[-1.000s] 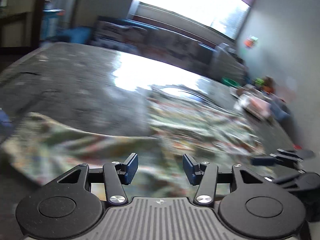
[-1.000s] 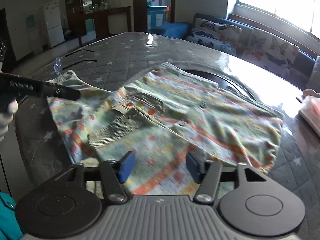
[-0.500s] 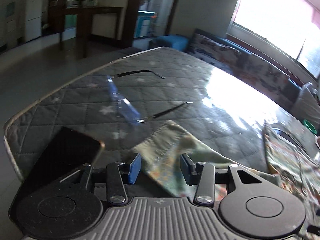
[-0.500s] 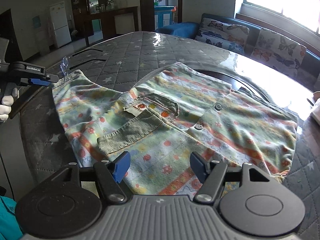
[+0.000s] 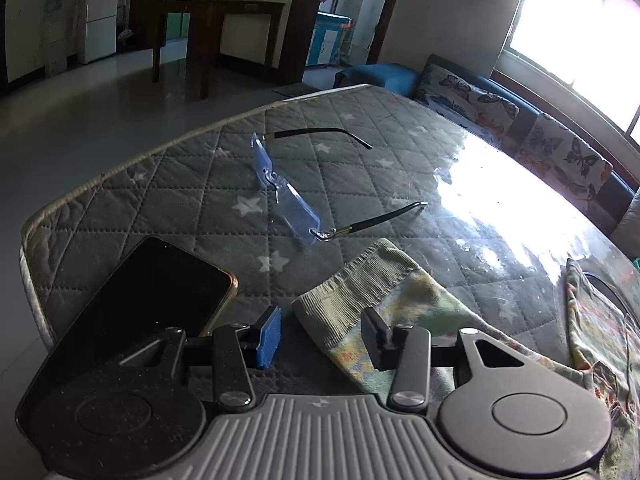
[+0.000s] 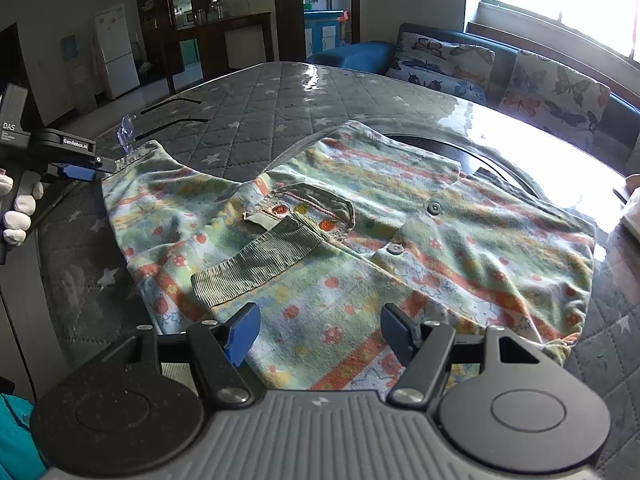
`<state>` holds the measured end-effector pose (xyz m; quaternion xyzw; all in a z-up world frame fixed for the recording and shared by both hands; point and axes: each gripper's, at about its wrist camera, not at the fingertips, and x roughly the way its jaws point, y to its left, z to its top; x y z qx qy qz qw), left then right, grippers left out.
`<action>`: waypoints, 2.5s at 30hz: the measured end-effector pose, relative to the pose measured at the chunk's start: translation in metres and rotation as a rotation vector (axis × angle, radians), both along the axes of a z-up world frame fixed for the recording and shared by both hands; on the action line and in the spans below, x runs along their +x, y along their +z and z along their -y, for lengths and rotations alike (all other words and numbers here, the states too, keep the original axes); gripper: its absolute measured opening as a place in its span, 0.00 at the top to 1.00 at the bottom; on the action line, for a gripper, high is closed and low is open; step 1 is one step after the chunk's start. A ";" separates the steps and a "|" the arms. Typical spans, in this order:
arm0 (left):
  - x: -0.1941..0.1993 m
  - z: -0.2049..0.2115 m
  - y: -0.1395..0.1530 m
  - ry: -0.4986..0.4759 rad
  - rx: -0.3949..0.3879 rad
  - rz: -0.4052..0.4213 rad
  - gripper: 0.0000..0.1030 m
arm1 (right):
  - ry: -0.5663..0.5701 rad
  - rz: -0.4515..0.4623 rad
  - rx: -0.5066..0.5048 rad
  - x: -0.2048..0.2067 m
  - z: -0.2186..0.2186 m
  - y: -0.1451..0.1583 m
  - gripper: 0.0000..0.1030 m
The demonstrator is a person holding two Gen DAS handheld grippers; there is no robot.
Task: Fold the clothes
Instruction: 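Grasp the other sleeve cuff with the left gripper and lift it, then fold the held sleeve across the shirt front with the left gripper and release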
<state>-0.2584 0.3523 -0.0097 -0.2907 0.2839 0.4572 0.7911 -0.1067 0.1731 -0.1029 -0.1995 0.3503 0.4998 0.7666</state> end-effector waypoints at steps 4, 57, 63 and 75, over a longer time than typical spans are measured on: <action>0.004 -0.001 -0.002 -0.007 0.010 0.004 0.55 | -0.003 0.005 0.004 -0.001 0.002 0.001 0.34; 0.169 0.235 0.035 -1.134 -0.175 0.266 0.86 | -0.354 -0.113 0.202 0.059 0.111 0.027 0.42; 0.145 0.206 0.036 -1.104 -0.137 0.246 0.78 | -0.293 -0.163 0.160 0.050 0.091 0.014 0.43; 0.106 0.135 0.012 -0.864 -0.108 0.130 0.78 | -0.239 -0.194 0.089 0.039 0.064 -0.009 0.55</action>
